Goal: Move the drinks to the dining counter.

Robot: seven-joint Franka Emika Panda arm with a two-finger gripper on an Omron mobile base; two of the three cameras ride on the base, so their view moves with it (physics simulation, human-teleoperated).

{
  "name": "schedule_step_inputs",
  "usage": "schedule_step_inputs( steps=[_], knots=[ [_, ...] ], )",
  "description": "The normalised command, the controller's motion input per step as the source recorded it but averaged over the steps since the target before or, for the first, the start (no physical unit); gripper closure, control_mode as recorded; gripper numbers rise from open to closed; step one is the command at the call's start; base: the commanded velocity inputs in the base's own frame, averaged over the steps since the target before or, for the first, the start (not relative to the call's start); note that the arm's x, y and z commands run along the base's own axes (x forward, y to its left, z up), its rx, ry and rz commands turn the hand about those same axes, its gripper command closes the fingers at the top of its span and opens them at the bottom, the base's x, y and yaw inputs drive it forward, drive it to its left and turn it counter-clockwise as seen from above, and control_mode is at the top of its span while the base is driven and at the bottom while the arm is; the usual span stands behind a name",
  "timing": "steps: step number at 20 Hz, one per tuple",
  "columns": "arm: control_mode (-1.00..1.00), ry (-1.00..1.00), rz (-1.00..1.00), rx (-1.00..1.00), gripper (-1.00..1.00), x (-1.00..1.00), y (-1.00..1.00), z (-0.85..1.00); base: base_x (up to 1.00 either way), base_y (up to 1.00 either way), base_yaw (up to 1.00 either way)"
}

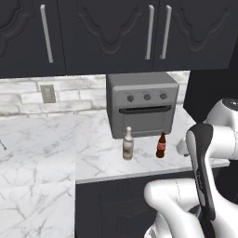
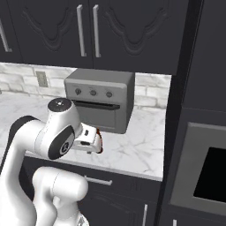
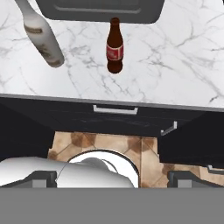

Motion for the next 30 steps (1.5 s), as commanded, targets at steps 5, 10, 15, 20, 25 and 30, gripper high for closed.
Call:
schedule_step_inputs(
  steps=[5, 10, 15, 20, 25, 30],
  knots=[
    [1.00, 0.00, 0.00, 0.00, -1.00, 0.00, 0.00, 0.00, 0.00, 0.00, 0.00],
    [1.00, 0.00, 0.00, 0.00, -1.00, 0.00, 0.00, 0.00, 0.00, 0.00, 0.00],
    [1.00, 0.00, 0.00, 0.00, -1.00, 0.00, 0.00, 0.00, 0.00, 0.00, 0.00],
    [-1.00, 0.01, 0.00, 0.00, -1.00, 0.06, 0.00, 0.00, 0.00, 0.00, 0.00],
    [-1.00, 0.03, 0.00, 0.00, -1.00, 0.45, 0.00, 0.00, 0.00, 0.00, 0.00],
    [-1.00, 0.00, 0.00, 0.00, -1.00, 0.48, 0.00, -0.07, 0.00, 0.00, 0.00]
  ],
)
